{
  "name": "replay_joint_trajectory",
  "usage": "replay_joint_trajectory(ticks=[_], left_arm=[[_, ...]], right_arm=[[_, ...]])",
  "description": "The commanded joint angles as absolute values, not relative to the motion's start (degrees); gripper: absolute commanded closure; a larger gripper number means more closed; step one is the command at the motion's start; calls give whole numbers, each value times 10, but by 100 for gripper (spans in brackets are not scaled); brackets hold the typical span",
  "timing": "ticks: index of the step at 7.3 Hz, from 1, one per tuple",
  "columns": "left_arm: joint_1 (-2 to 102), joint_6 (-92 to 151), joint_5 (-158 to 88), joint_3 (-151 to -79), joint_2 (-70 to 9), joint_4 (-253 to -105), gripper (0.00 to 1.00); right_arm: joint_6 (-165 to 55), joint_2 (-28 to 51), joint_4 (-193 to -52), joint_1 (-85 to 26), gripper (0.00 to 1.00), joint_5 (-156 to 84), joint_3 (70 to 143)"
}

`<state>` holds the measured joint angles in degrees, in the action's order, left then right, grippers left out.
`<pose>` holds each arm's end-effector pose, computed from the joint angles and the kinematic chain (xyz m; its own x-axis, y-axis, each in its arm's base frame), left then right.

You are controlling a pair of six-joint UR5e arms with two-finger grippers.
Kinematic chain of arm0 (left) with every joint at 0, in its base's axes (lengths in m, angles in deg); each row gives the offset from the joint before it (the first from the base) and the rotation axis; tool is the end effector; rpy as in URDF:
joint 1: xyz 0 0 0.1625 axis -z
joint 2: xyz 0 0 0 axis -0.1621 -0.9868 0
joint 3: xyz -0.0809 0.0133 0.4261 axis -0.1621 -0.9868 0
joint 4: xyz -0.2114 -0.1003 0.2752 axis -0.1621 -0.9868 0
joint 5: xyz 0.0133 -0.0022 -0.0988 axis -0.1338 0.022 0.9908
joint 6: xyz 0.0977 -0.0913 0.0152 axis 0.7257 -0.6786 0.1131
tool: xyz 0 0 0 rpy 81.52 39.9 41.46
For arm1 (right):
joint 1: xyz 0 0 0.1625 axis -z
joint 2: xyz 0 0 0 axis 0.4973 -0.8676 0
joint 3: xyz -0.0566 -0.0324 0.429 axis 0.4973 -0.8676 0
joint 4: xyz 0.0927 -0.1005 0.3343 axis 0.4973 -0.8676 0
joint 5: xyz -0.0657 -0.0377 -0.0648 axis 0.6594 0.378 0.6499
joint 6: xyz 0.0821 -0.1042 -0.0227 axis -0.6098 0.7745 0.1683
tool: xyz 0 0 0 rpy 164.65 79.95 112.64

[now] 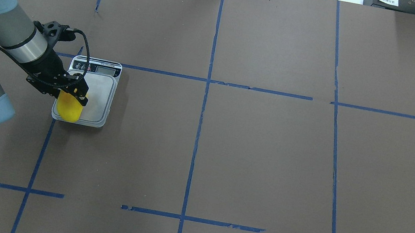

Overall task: Weigh mango
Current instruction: 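Carry the mango with the left gripper over the silver scale, then lower the mango onto the scale pan and open the left gripper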

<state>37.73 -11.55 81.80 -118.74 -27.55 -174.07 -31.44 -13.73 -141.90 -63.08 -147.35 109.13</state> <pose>0.3651 -0.4404 0.4544 0.4961 0.0118 -0.8682 -0.1614 0.9837 -0.0788 0.0584 -0.3839 0.6993 0.7087 -0.0150 0.7053 0.0378 0.9991 -0.0167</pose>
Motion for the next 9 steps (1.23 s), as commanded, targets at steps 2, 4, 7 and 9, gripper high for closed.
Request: replay_joint_trajectory(ticks=[2, 4, 7, 9], left_arm=[[379, -113, 817, -1157, -298, -1743, 100], [380, -113, 805, -1159, -299, -1744, 100], [387, -113, 805, -1158, -301, -1744, 98], [387, -113, 805, -1157, -301, -1744, 1]], right_arm=[[-314, -137, -1419, -631, 0, -1474, 1091], [-314, -137, -1419, -631, 0, -1474, 1091], [-314, -137, -1419, -631, 0, -1474, 1091], [-314, -137, -1419, -631, 0, -1474, 1091]])
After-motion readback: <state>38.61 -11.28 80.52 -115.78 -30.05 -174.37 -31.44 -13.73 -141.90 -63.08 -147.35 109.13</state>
